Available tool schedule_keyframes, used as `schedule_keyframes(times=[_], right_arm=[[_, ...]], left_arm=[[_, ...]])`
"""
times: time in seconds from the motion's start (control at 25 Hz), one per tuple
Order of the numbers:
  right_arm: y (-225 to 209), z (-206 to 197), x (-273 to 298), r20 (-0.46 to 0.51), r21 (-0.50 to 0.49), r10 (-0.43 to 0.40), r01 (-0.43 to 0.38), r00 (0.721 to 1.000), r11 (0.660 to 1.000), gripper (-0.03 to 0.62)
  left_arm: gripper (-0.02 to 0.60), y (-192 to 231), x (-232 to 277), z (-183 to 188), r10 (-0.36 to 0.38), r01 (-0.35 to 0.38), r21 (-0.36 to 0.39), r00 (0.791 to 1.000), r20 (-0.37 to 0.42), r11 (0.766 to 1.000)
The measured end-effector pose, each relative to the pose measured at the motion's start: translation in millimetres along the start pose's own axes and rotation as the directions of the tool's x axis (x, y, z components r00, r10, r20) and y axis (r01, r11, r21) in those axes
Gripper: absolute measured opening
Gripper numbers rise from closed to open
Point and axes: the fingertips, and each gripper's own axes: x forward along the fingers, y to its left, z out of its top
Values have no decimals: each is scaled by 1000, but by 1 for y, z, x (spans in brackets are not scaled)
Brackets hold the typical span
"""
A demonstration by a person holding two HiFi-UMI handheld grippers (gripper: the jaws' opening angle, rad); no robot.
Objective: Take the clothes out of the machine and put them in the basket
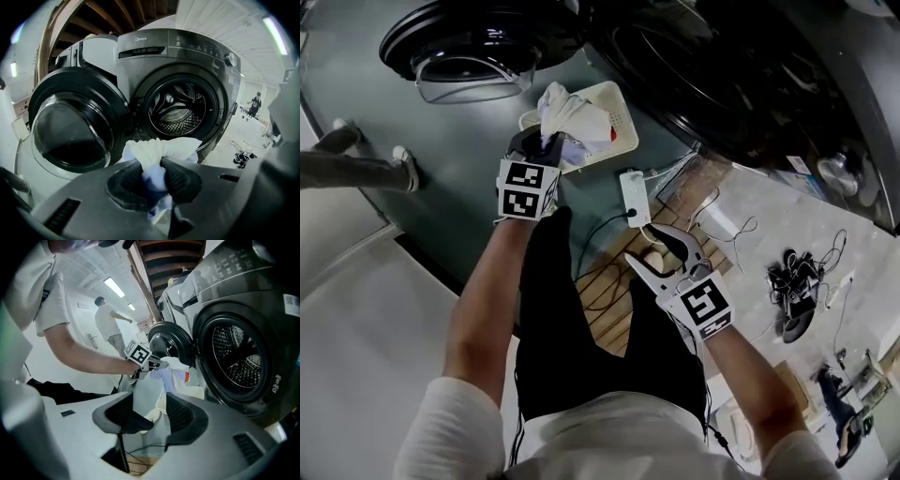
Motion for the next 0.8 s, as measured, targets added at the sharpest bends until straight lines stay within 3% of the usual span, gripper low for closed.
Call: schedule_keyframes(times=[0.44, 0.8], right_arm=[[-1, 2, 69, -26, -67, 24, -26, 999, 997, 224], [-17, -1, 117, -84, -74, 3, -9, 996, 997, 222]], left_arm=[[79, 18, 45, -68, -57, 55, -27, 995, -76, 998], [81, 40, 88, -119, -106, 98, -54, 980, -169, 994]])
